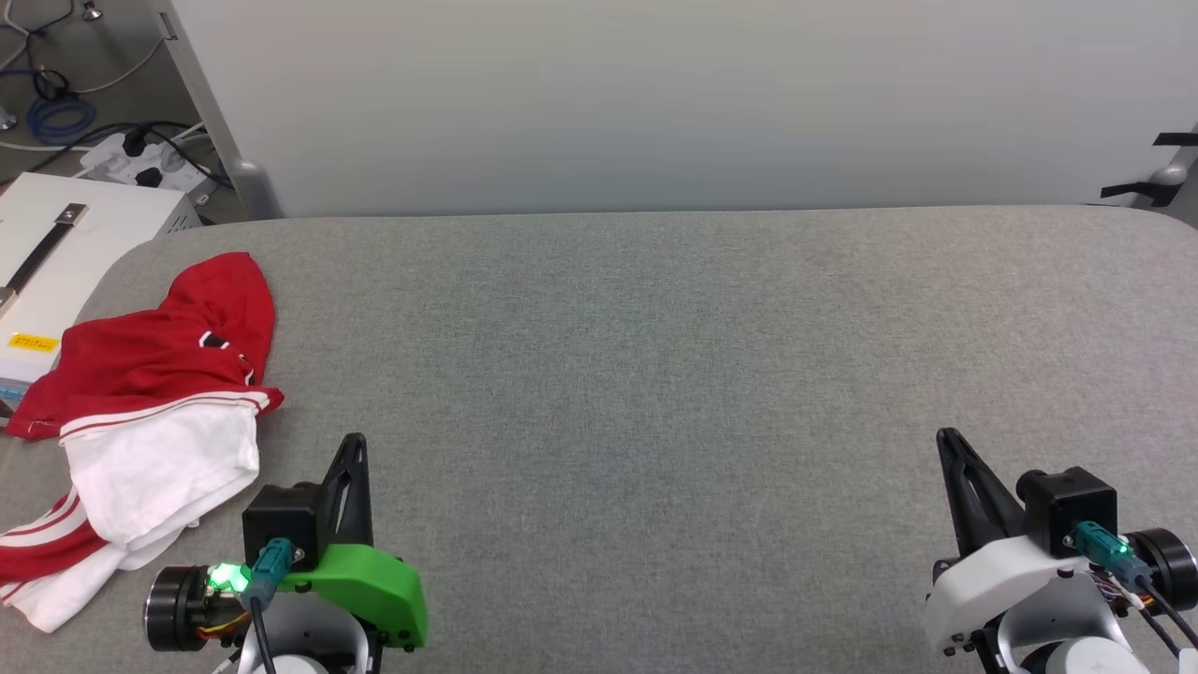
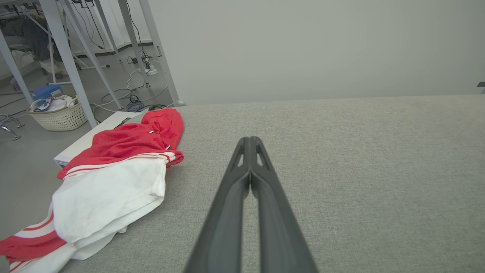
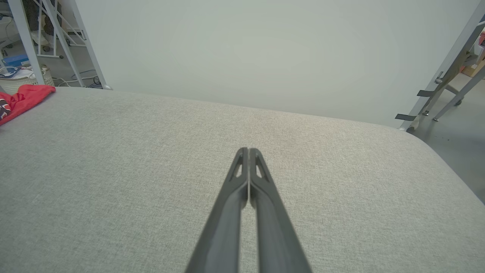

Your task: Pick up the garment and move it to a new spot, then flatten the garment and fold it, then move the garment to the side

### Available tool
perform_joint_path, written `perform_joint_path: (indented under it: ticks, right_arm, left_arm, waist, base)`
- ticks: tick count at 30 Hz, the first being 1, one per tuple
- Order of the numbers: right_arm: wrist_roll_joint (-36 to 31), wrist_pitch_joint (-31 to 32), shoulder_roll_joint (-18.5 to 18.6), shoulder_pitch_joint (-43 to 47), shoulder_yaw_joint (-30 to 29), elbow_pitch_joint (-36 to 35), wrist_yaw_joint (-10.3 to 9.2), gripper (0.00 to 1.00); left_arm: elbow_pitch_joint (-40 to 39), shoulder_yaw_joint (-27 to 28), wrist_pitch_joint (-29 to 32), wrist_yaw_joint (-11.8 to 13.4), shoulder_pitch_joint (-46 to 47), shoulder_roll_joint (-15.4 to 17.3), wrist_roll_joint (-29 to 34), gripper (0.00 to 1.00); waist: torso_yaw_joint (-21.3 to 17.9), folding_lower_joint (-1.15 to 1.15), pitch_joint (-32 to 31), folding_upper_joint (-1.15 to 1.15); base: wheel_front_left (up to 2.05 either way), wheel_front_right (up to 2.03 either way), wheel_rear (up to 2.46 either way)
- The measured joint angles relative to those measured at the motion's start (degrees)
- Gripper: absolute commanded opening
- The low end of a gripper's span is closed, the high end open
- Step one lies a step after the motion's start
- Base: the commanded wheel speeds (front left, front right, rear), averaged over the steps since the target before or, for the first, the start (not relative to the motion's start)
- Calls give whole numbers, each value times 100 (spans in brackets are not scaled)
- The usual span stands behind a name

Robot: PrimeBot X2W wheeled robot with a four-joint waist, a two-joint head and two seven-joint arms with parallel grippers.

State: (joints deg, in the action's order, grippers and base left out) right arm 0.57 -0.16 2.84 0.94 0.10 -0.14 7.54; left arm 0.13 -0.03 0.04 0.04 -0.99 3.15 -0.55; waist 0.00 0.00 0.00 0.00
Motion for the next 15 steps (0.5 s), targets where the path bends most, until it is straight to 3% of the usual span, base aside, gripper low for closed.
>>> perform_joint_path:
  ticks: [1, 15]
  right_arm:
    - [0, 0, 0, 0, 0, 0, 0, 100]
    - [73, -63, -3, 3, -37, -14, 0, 100]
  left_arm:
    - [0, 0, 0, 0, 0, 0, -1, 100]
    - [-10, -27, -60, 52, -7, 1, -30, 100]
  waist:
    - [0, 0, 0, 0]
    - [1, 0, 12, 0]
  base:
    - [0, 0, 0]
    - [0, 0, 0]
